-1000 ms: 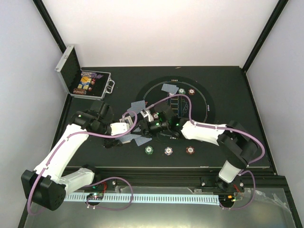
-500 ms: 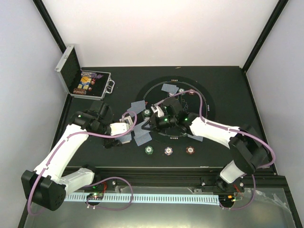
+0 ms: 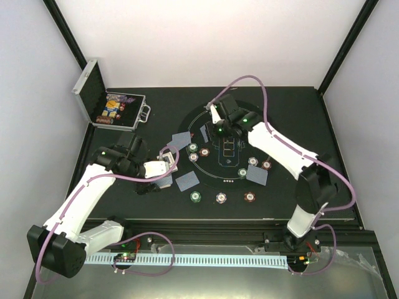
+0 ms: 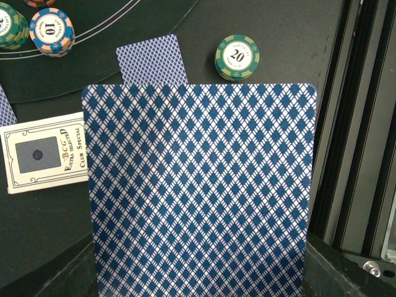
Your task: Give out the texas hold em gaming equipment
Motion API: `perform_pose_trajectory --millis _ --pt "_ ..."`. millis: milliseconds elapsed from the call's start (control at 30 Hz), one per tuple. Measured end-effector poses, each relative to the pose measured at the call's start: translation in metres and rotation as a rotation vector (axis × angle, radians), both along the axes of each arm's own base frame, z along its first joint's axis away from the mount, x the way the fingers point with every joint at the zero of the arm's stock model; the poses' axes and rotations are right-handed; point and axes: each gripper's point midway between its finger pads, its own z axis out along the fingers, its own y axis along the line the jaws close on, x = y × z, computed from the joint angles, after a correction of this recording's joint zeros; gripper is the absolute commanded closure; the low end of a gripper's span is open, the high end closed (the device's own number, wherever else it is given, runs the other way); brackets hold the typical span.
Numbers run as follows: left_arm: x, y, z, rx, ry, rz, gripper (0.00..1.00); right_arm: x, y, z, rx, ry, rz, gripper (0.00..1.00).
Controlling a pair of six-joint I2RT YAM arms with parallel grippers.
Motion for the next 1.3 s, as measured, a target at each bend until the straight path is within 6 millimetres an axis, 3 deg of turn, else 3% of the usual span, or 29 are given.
perform_pose_trajectory --millis 200,400,700,933,1033,1300 --pt "-0.003 0.002 0.0 0.009 0.008 0.006 0.99 0.042 -0.039 -0.062 -0.466 -0.216 0.061 0.99" --pt "-0.005 0.004 0.002 0.013 -0.004 0.009 0.98 0.04 -0.057 -0.112 -0.814 -0.44 0.286 0.99" --pt "-0.005 0.005 0.002 0.017 -0.005 0.01 0.98 0.072 -0.032 -0.111 -0.981 -0.756 0.441 0.99" --pt "-0.005 0.006 0.002 0.022 -0.007 0.012 0.99 0.095 -0.008 -0.143 -1.018 -0.765 0.521 0.87" --pt "-0.004 0.007 0.001 0.03 -0.009 0.014 0.98 0.095 -0.004 -0.144 -0.999 -0.754 0.533 0.72" --pt "-0.004 0.007 0.001 0.031 -0.01 0.015 0.98 0.075 -0.013 -0.148 -0.96 -0.676 0.578 0.68"
